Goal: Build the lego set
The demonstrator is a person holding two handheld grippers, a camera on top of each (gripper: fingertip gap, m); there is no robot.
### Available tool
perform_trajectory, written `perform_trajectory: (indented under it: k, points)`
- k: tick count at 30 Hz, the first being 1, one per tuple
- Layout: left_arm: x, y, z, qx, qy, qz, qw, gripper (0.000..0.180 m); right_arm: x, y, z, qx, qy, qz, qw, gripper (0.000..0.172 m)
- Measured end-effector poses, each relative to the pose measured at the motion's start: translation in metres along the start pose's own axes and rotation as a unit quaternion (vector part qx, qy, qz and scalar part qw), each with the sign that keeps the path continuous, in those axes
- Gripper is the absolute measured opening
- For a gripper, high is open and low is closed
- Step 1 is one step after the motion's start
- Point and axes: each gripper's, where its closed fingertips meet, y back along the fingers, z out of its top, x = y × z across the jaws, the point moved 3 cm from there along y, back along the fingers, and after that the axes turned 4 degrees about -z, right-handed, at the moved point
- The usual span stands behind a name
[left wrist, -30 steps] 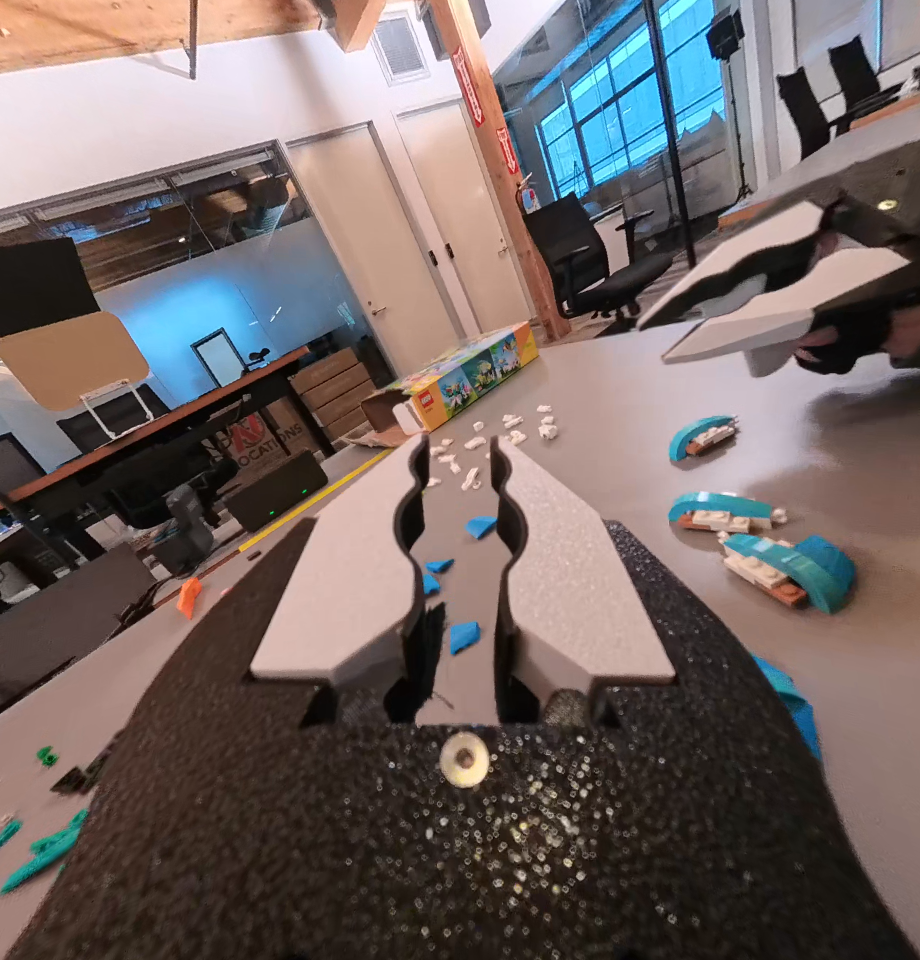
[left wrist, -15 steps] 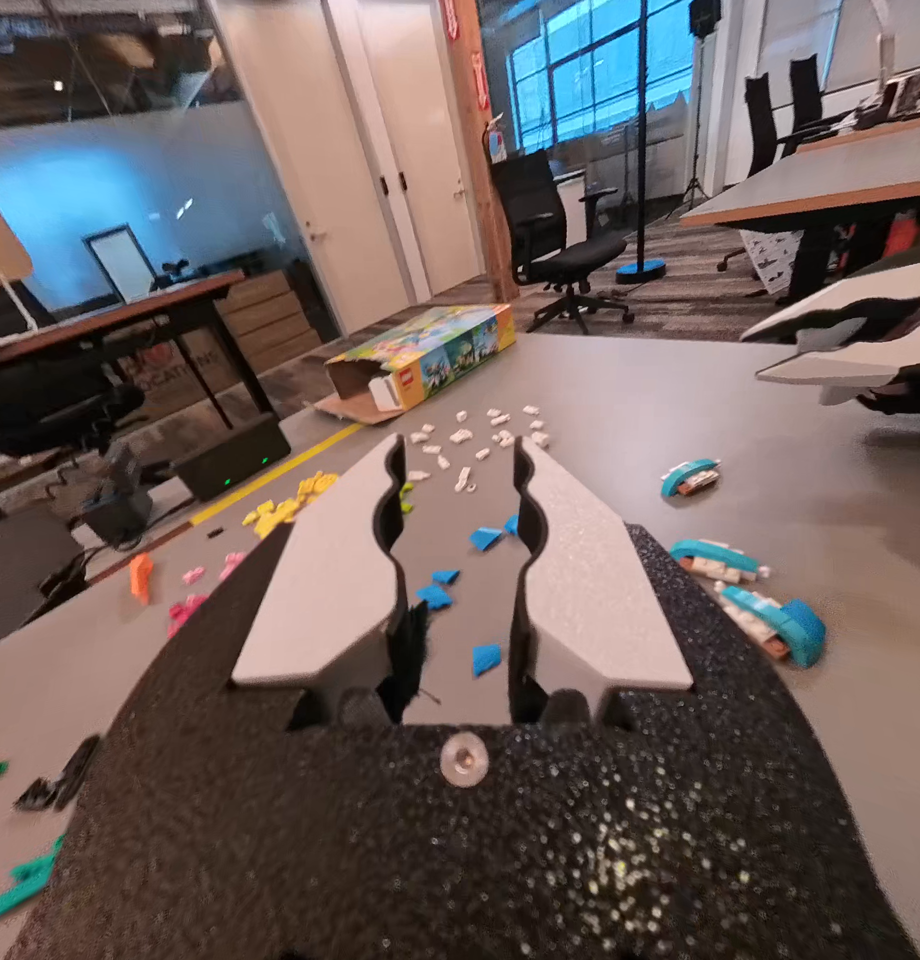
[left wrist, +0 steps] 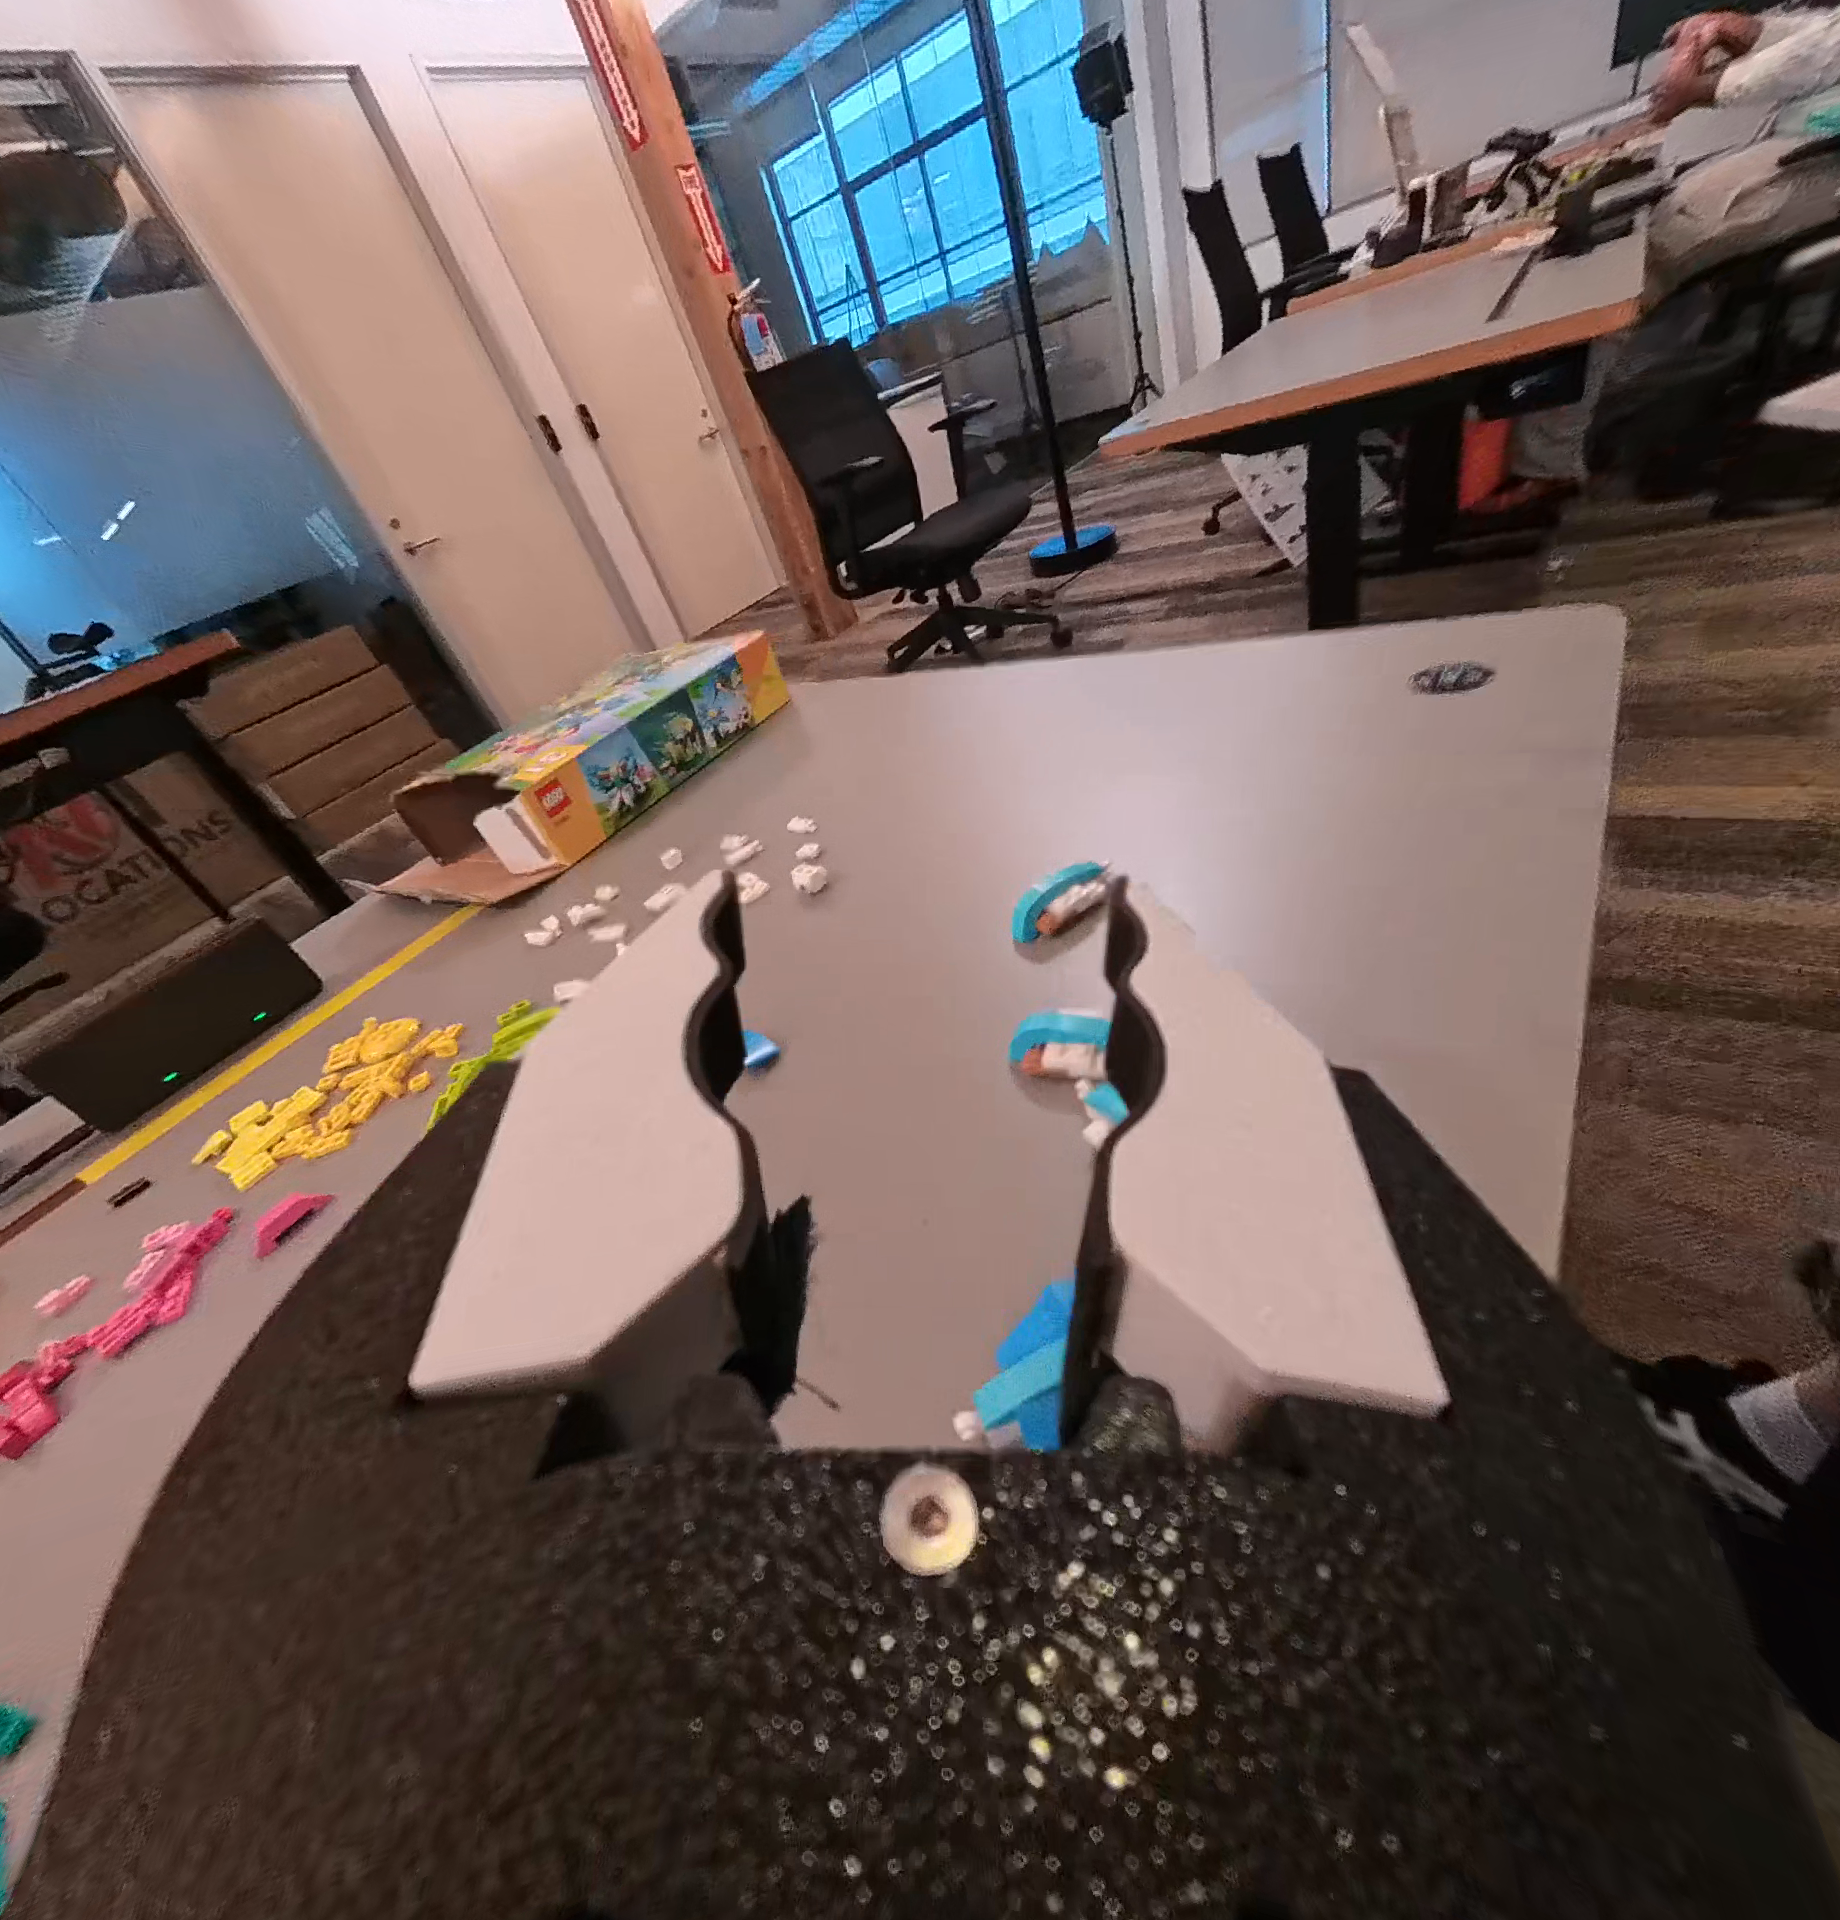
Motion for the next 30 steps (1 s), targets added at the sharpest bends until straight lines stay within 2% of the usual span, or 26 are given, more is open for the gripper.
perform_trajectory:
  k: [4,7,10,12,15,19,23,25,27,30]
  points:
    - [0.006,-0.009,0.031,-0.032,0.052,-0.014,0.998,0.088,-0.026,0.036,0.002,0.020,0.018,-0.072,0.997,0.065]
    - [0.019,-0.018,0.051,-0.047,0.075,0.014,0.996,0.110,-0.042,0.054,-0.020,0.070,0.006,-0.103,0.992,0.085]
    - [0.024,-0.036,0.076,-0.070,0.066,0.038,0.995,0.119,-0.058,0.076,-0.049,0.113,-0.012,-0.129,0.985,0.101]
    - [0.022,-0.061,0.094,-0.070,0.053,0.042,0.995,0.129,-0.069,0.093,-0.074,0.148,-0.015,-0.143,0.978,0.114]
    - [0.001,-0.111,0.119,-0.069,0.047,0.010,0.996,0.140,-0.083,0.125,-0.118,0.219,-0.043,-0.169,0.960,0.131]
    - [-0.028,-0.180,0.144,-0.050,0.076,-0.067,0.994,0.155,-0.095,0.159,-0.148,0.267,-0.063,-0.217,0.937,0.132]
    - [-0.053,-0.226,0.167,-0.013,0.208,-0.167,0.964,0.159,-0.095,0.158,-0.155,0.289,-0.032,-0.219,0.931,0.124]
    - [-0.062,-0.238,0.173,0.030,0.247,-0.193,0.949,0.159,-0.100,0.141,-0.147,0.299,-0.064,-0.208,0.929,0.119]
    - [-0.061,-0.244,0.187,0.053,0.274,-0.199,0.940,0.159,-0.125,0.121,-0.134,0.294,-0.099,-0.211,0.927,0.120]
    - [-0.043,-0.255,0.215,0.055,0.279,-0.176,0.943,0.159,-0.188,0.092,-0.123,0.277,-0.130,-0.250,0.919,0.122]
